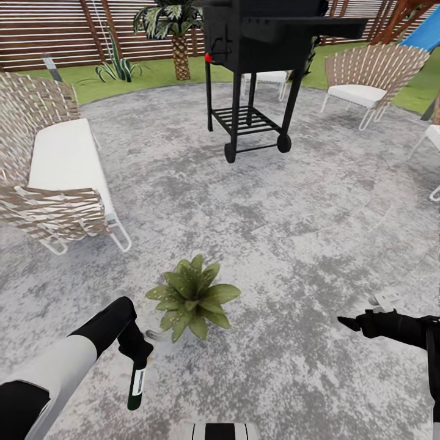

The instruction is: Pick up the pesticide atomizer in the garden and spray insectifuge to fully cover both potted plants in the garden.

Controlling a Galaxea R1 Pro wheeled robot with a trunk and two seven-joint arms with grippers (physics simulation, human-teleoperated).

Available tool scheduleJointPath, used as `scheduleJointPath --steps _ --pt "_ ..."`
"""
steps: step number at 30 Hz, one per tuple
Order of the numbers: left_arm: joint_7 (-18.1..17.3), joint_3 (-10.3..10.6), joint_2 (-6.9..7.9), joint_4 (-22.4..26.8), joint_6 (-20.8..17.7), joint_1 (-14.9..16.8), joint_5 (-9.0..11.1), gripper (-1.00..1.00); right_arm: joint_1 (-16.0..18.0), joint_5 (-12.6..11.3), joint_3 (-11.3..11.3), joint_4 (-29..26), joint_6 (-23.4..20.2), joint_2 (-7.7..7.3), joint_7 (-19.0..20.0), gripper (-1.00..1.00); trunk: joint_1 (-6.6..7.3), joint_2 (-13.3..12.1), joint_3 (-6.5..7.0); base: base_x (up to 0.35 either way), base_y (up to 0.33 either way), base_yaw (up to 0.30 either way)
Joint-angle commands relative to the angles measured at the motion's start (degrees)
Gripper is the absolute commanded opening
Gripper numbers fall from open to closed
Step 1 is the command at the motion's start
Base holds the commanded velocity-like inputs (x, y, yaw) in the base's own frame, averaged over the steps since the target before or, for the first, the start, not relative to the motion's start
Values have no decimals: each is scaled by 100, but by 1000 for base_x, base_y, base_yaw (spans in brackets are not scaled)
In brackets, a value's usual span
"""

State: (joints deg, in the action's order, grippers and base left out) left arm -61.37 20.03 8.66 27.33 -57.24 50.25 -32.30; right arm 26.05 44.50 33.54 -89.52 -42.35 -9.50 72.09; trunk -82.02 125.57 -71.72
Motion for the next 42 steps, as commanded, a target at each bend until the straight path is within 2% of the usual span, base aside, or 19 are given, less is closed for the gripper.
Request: scheduleJointPath --steps 1,16,31,42 --pt "-59 12 4 13 -33 2 -50 -100 6 41 3 -4 -40 -1 47 100 1 2 -5 0 -281 11" --pt "-59 -2 4 15 -33 2 -48 -100 6 41 8 -4 -36 -8 42 100 1 2 -91 44 -276 112" --pt "-59 15 -2 11 -24 -14 -48 -100 6 41 3 -4 -36 0 51 100 1 2 -150 25 -36 79" --pt "-59 15 -4 13 -19 -16 -48 -100 6 41 2 -4 -36 -3 56 100 1 2 -197 159 -175 111"
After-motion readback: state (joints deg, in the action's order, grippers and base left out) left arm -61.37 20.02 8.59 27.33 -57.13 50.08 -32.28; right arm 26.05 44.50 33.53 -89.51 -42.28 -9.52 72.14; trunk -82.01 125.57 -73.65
